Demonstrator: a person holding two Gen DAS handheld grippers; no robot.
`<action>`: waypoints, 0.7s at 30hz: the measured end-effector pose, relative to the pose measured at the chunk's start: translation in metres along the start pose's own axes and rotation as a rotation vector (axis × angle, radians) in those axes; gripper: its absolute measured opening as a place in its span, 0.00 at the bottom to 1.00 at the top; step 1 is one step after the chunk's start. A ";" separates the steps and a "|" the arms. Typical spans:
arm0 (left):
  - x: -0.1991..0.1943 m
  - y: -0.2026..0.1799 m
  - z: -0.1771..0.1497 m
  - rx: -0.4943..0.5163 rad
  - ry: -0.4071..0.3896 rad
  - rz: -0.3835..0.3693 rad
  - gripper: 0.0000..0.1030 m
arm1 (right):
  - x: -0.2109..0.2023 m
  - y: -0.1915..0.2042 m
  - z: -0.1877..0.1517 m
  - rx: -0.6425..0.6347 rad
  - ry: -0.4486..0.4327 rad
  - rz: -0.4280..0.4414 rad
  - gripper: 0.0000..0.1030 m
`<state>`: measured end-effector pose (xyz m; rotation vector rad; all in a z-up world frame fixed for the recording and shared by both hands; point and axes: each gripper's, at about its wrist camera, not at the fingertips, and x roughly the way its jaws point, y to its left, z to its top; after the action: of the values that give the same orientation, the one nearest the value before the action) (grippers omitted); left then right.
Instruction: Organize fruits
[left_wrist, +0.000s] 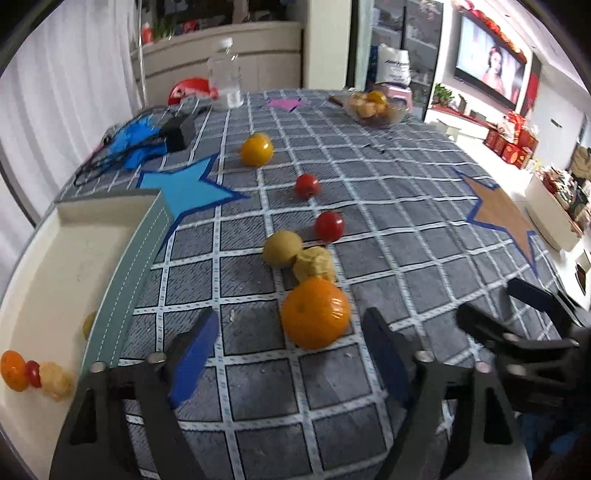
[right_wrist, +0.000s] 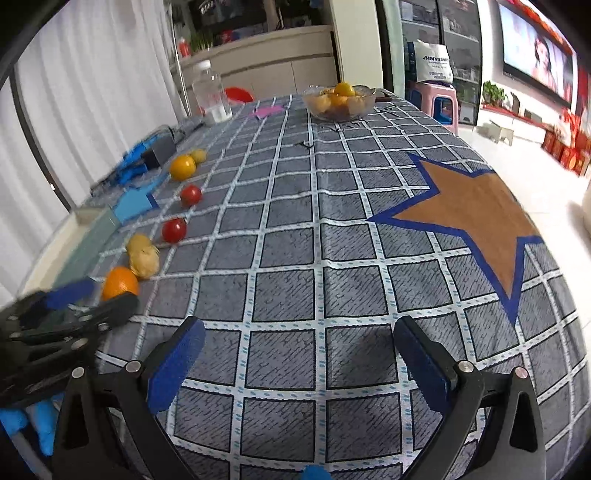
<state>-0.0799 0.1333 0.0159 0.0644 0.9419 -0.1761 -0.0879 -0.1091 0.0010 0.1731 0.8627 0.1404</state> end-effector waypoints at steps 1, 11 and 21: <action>0.004 0.001 0.001 -0.007 0.016 -0.009 0.69 | -0.002 -0.004 0.000 0.017 -0.010 0.021 1.00; 0.005 -0.012 0.001 0.025 0.003 -0.014 0.39 | -0.004 -0.006 0.001 0.041 -0.025 0.052 1.00; -0.020 0.003 -0.034 0.079 -0.056 0.025 0.39 | -0.004 -0.006 0.000 0.038 -0.026 0.050 1.00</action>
<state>-0.1180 0.1430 0.0117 0.1438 0.8783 -0.1909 -0.0901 -0.1157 0.0029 0.2318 0.8363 0.1678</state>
